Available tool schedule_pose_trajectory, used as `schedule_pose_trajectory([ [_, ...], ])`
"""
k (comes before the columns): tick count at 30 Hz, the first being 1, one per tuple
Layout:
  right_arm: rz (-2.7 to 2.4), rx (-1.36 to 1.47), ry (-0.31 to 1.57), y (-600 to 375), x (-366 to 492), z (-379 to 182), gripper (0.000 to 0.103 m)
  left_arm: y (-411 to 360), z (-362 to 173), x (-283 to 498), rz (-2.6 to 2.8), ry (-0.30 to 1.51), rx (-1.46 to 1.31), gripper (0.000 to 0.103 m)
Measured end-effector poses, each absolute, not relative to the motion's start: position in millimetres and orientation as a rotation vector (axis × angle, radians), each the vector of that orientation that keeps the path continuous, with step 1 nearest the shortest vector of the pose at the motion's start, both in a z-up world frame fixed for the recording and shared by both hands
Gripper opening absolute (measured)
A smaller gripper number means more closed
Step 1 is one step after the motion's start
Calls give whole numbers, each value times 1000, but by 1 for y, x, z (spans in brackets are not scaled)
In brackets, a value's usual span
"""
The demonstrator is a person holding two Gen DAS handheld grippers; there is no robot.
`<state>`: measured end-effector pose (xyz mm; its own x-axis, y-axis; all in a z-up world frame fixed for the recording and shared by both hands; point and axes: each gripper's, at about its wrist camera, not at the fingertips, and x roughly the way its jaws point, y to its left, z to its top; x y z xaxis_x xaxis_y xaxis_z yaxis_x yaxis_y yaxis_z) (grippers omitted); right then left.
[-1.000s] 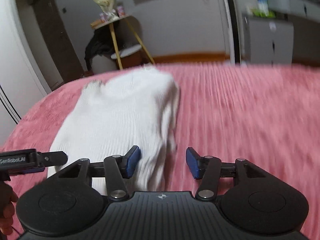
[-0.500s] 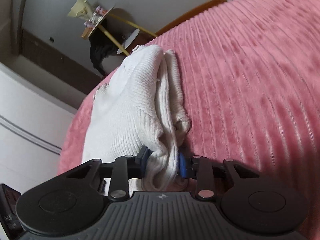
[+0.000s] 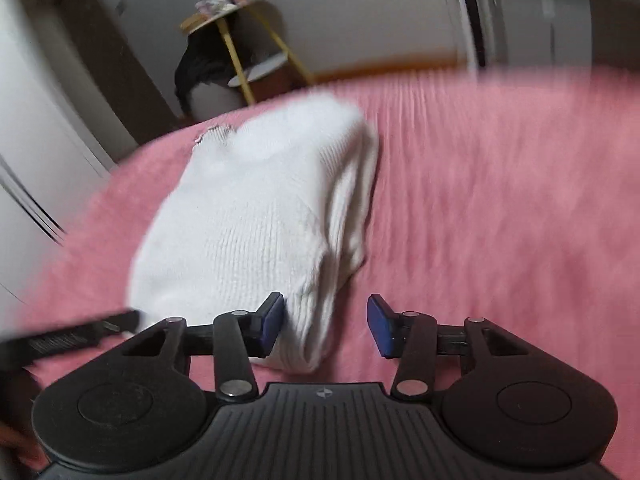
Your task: Fold small clothes
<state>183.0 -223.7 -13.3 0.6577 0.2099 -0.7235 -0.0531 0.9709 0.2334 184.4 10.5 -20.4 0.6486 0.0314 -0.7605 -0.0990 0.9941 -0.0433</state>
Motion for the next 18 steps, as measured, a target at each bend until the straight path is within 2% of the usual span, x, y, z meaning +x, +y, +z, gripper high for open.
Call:
schedule_pose_trajectory([
  [6, 165, -200, 612, -156, 169, 14, 44, 20, -16, 196, 106, 831, -138, 76],
  [9, 183, -319, 654, -139, 181, -5, 36, 17, -36, 211, 101, 902, -114, 79],
  [11, 158, -426, 769, -135, 196, -39, 36, 18, -51, 217, 115, 948, -101, 83],
  [12, 166, -442, 758, -137, 196, -49, 36, 20, -51, 216, 124, 941, -109, 85],
  [15, 181, -458, 743, -135, 194, -42, 37, 19, -41, 206, 125, 928, -87, 86],
  [16, 186, -442, 750, -137, 190, -37, 39, 19, -37, 203, 124, 926, -77, 88],
  [17, 183, -421, 763, -138, 188, -31, 47, 18, -33, 198, 129, 924, -71, 93],
  [18, 165, -395, 780, -142, 184, -28, 64, 17, -30, 193, 133, 921, -70, 97],
])
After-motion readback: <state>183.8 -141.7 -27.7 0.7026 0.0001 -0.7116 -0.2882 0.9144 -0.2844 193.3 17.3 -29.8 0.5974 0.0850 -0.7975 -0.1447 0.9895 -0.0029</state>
